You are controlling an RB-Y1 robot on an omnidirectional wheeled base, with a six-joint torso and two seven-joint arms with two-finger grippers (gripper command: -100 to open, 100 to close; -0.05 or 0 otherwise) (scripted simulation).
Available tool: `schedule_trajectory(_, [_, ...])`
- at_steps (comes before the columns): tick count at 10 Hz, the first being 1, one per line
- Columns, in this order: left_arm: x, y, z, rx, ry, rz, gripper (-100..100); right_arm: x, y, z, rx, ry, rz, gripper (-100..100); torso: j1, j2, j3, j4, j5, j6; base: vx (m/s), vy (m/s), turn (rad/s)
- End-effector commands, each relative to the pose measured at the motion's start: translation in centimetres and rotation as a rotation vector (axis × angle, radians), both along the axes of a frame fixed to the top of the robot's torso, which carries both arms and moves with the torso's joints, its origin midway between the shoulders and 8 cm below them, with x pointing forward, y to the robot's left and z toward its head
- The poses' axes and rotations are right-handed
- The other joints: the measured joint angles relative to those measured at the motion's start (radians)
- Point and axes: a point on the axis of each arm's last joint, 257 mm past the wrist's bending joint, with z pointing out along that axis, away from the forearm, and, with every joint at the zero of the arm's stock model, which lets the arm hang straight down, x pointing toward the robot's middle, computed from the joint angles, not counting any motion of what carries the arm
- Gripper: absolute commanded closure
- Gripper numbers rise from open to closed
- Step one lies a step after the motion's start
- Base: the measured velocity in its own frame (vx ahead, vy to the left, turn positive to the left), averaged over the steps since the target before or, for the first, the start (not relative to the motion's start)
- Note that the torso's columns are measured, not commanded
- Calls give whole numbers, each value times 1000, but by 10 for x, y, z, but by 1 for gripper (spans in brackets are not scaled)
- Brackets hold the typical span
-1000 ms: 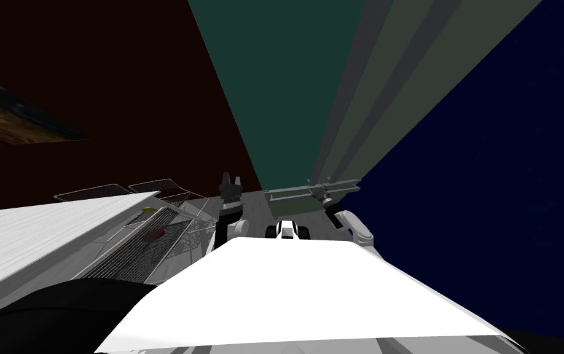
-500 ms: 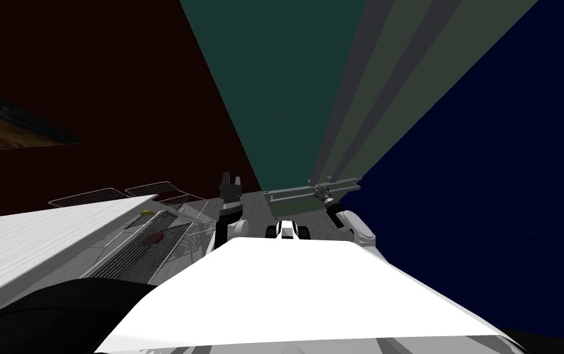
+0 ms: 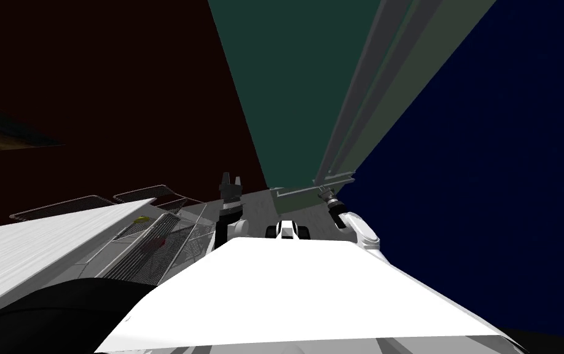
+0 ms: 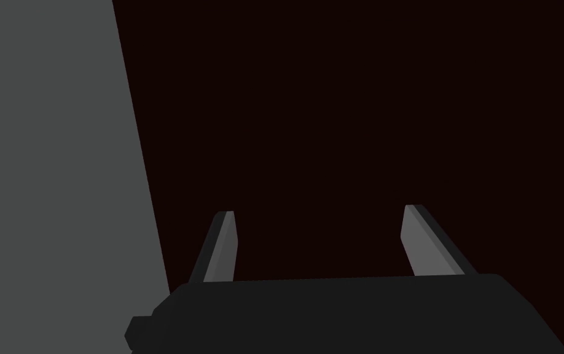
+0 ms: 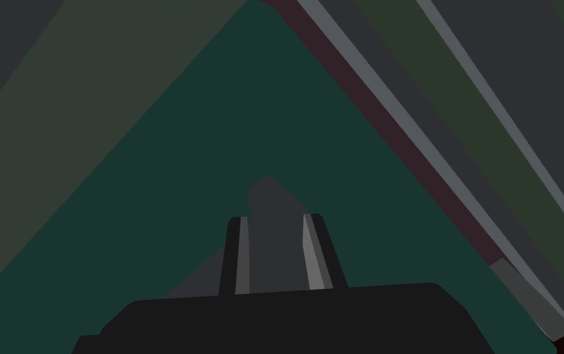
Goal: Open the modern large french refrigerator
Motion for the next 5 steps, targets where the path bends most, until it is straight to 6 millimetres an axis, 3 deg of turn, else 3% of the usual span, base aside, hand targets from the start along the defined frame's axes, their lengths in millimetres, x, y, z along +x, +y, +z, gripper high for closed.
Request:
schedule_trajectory(1, [0, 0, 0, 0, 0, 0, 0, -1, -17, 4, 5, -6, -55, 100, -2, 1, 0, 0, 0, 1, -176, 197, -122])
schedule_trajectory(3, [0, 0, 0, 0, 0, 0, 0, -5, -33, 4, 5, -5, -106, 100, -2, 1, 1, 1, 0, 2, -145, 230, -126])
schedule_trajectory(4, [0, 0, 0, 0, 0, 0, 0, -5, -32, 0, 3, 3, -98, 100, -3, 1, 0, 1, 0, 2, -76, 95, -64])
schedule_trajectory(5, [0, 0, 0, 0, 0, 0, 0, -10, -49, -3, 3, 9, -157, 100, -10, -3, -2, 2, -1, 1, -63, 169, -163])
